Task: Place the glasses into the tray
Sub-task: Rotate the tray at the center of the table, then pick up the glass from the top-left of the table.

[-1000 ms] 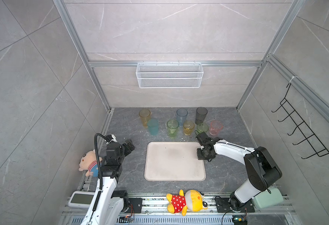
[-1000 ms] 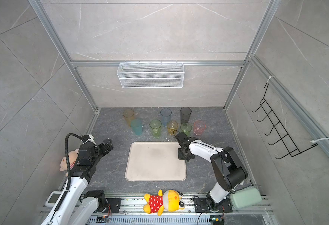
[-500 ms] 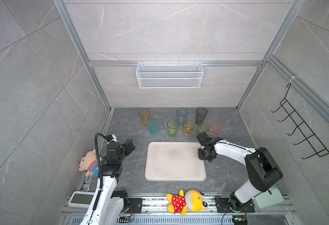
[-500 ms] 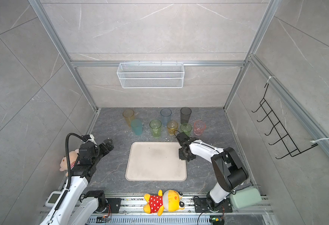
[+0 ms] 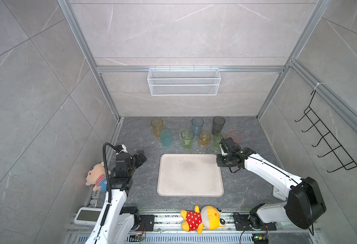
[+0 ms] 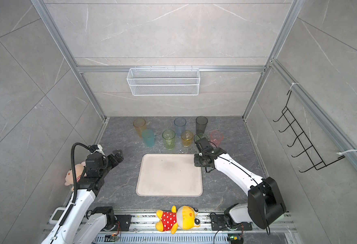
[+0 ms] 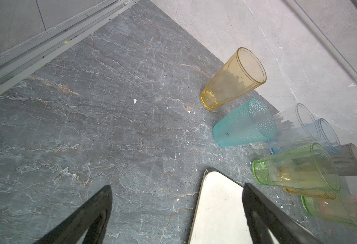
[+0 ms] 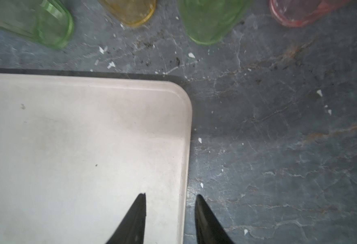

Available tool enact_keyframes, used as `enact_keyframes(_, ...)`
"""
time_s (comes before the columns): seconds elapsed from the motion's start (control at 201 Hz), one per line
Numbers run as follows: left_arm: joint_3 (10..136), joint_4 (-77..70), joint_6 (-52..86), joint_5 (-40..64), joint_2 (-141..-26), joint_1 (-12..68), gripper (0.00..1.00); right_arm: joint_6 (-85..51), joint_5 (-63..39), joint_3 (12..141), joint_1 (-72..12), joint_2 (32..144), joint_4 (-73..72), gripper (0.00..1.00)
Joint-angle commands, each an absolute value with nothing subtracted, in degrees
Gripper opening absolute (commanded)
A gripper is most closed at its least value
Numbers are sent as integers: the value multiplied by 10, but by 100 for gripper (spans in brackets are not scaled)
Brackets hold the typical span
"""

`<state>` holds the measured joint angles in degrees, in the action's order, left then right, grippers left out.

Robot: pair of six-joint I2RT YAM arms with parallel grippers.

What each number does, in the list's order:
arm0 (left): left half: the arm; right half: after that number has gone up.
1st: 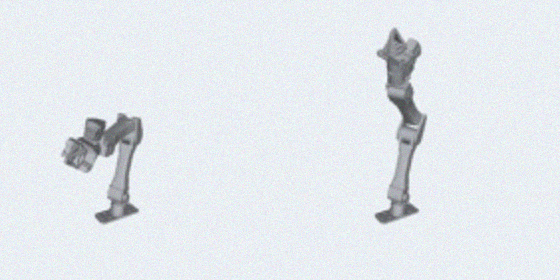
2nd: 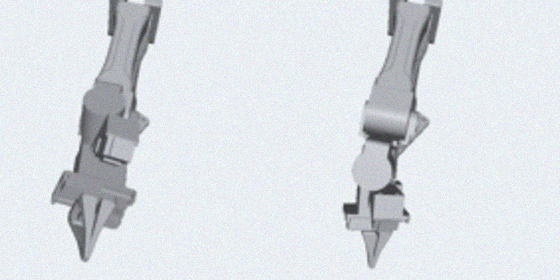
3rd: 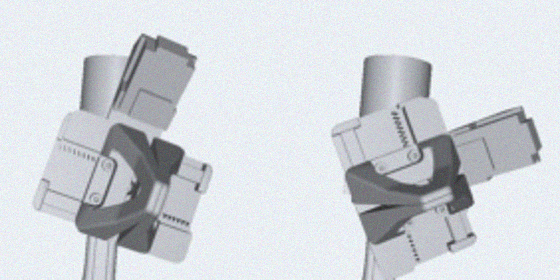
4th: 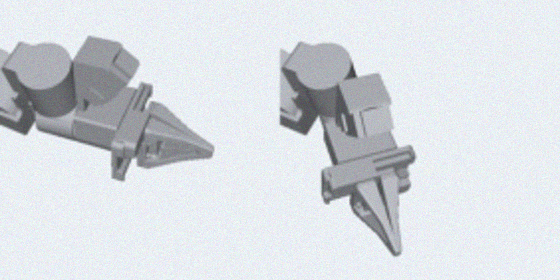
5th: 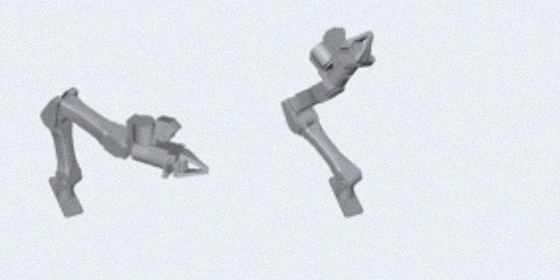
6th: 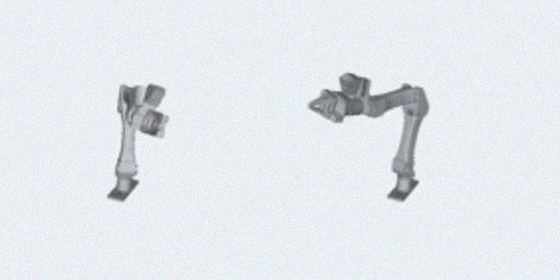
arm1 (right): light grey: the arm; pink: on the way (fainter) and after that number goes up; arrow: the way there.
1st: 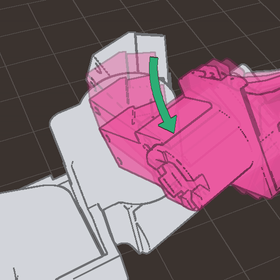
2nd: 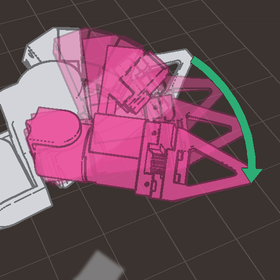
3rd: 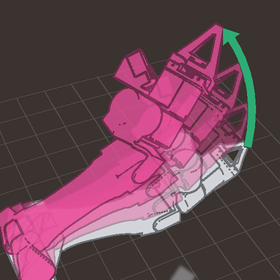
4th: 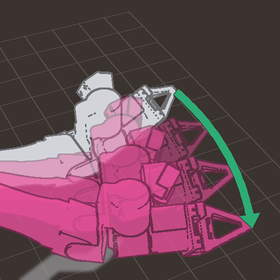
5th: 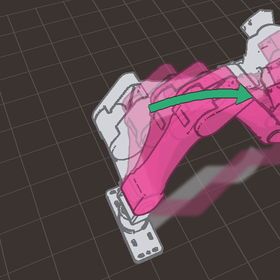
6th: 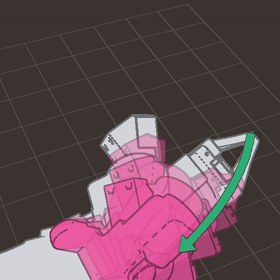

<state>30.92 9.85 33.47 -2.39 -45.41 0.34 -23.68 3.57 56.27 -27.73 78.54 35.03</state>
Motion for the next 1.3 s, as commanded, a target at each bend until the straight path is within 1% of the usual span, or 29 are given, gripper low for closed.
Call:
enact_keyframes(0.0,340,86,335,-13,-457,4,96,-219,5,577,-278,756,307,41)
enact_keyframes(0.164,355,103,332,-12,-457,5,96,-208,-14,577,-282,726,240,44)
enact_keyframes(0.334,371,122,330,-8,-457,5,96,-182,-42,568,-291,711,159,55)
enact_keyframes(0.448,390,137,323,-2,-463,5,94,-166,-53,565,-300,712,108,61)
enact_keyframes(0.603,423,166,315,5,-482,4,93,-149,-60,565,-308,723,55,65)
enact_keyframes(0.797,480,199,315,34,-542,4,94,-123,-45,530,-315,728,-18,67)
enact_keyframes(0.966,553,238,317,96,-620,4,94,-122,-49,498,-319,719,-32,71)
enact_keyframes(1.116,639,292,323,118,-696,4,93,-136,-66,487,-322,723,-46,75)
enact_keyframes(1.3,739,343,307,121,-766,4,93,-140,-75,470,-333,732,-78,79)
